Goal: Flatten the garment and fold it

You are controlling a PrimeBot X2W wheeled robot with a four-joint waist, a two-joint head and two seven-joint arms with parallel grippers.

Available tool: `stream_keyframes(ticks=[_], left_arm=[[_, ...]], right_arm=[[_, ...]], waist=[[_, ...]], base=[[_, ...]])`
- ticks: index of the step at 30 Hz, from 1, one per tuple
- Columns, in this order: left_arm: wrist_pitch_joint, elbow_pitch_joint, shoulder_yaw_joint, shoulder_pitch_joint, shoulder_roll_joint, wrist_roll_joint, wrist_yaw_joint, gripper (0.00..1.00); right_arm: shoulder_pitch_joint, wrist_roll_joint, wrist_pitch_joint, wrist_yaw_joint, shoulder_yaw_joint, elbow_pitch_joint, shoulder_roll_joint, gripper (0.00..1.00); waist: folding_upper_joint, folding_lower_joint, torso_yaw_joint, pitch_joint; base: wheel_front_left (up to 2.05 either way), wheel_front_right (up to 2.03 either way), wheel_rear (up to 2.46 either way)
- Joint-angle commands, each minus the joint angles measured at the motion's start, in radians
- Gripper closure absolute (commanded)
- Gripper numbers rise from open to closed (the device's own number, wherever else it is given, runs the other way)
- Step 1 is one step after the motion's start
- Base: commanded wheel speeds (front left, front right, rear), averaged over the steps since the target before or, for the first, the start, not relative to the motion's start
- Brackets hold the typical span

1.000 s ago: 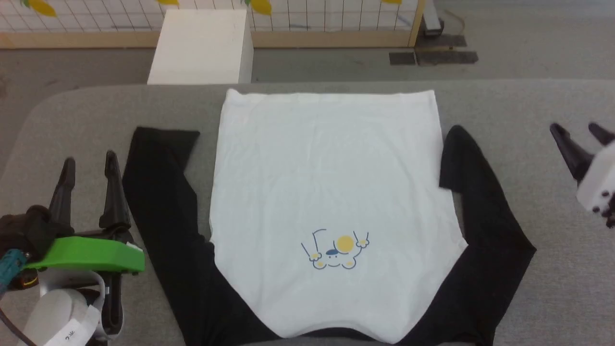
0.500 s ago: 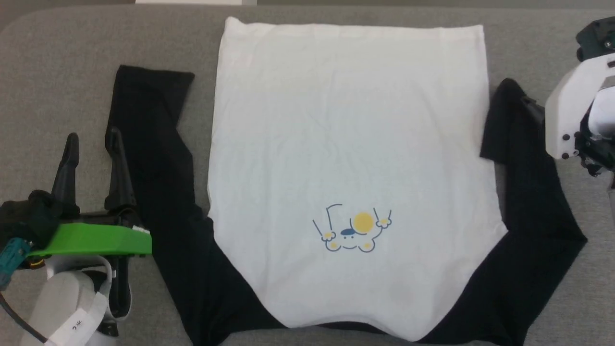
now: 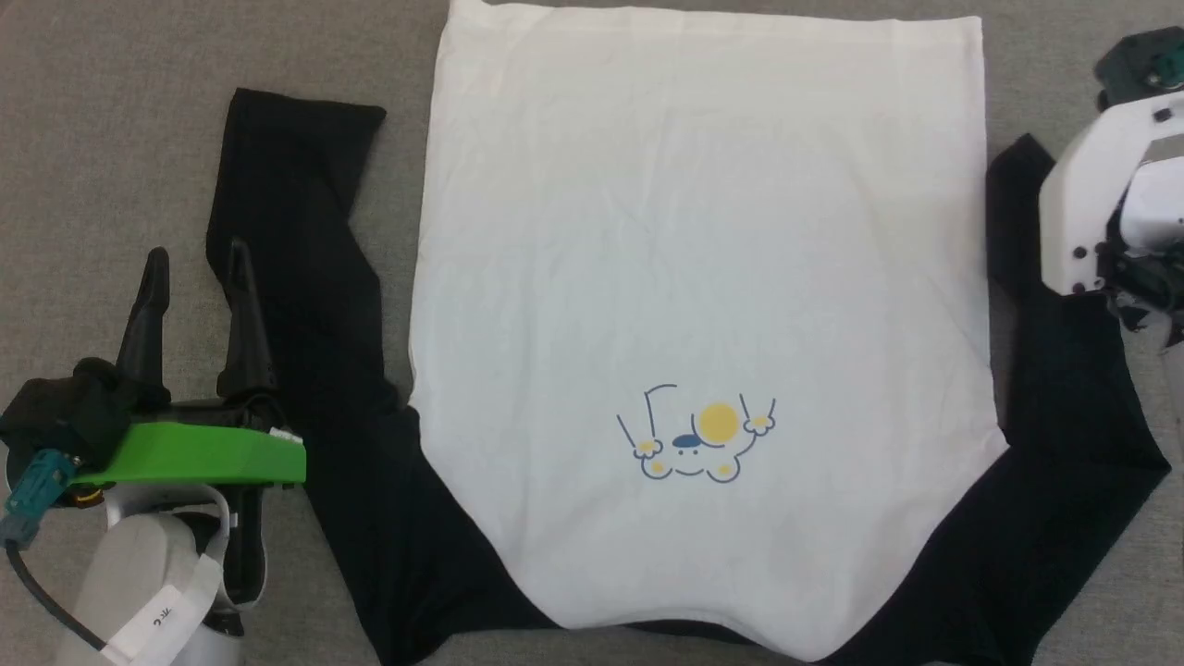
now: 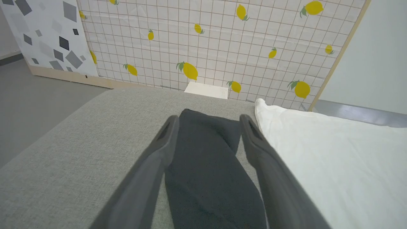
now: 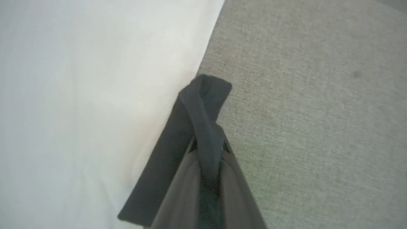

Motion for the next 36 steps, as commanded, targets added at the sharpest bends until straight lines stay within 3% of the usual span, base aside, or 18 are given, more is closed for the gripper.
stream_keyframes(ticks=[1, 13, 22, 29, 36], left_arm=[[-0.007, 0.007, 0.006, -0.015, -0.006, 0.017, -0.008, 0.0], [-0.008, 0.055, 0.011, 0.039, -0.03, 0.029, -0.022, 0.0], [-0.007, 0.063, 0.016, 0.105, -0.038, 0.019, -0.013, 0.0], [-0.001, 0.06, 0.012, 0.149, -0.04, 0.013, -0.004, 0.0], [0.01, 0.047, 0.016, 0.183, -0.034, 0.007, 0.008, 0.0]], right_arm=[[-0.005, 0.003, -0.019, -0.001, -0.025, 0.004, -0.003, 1.0], [0.195, 0.002, -0.088, -0.001, -0.371, -0.041, -0.092, 1.0], [0.328, -0.004, -0.062, -0.001, -0.472, -0.105, -0.117, 1.0], [0.386, 0.072, -0.114, -0.001, -0.366, -0.261, -0.12, 1.0], [0.428, 0.154, -0.104, -0.001, -0.144, -0.462, -0.103, 1.0]], waist=[[0.0, -0.0002, -0.012, -0.022], [0.0, -0.0002, -0.055, -0.184], [0.0, -0.0002, -0.079, -0.278], [0.0, -0.0002, -0.071, -0.338], [0.0, -0.0002, -0.069, -0.377]], base=[[0.0, 0.0, 0.0], [0.0, 0.0, 0.0], [0.0, 0.0, 0.0], [0.0, 0.0, 0.0], [0.0, 0.0, 0.0]])
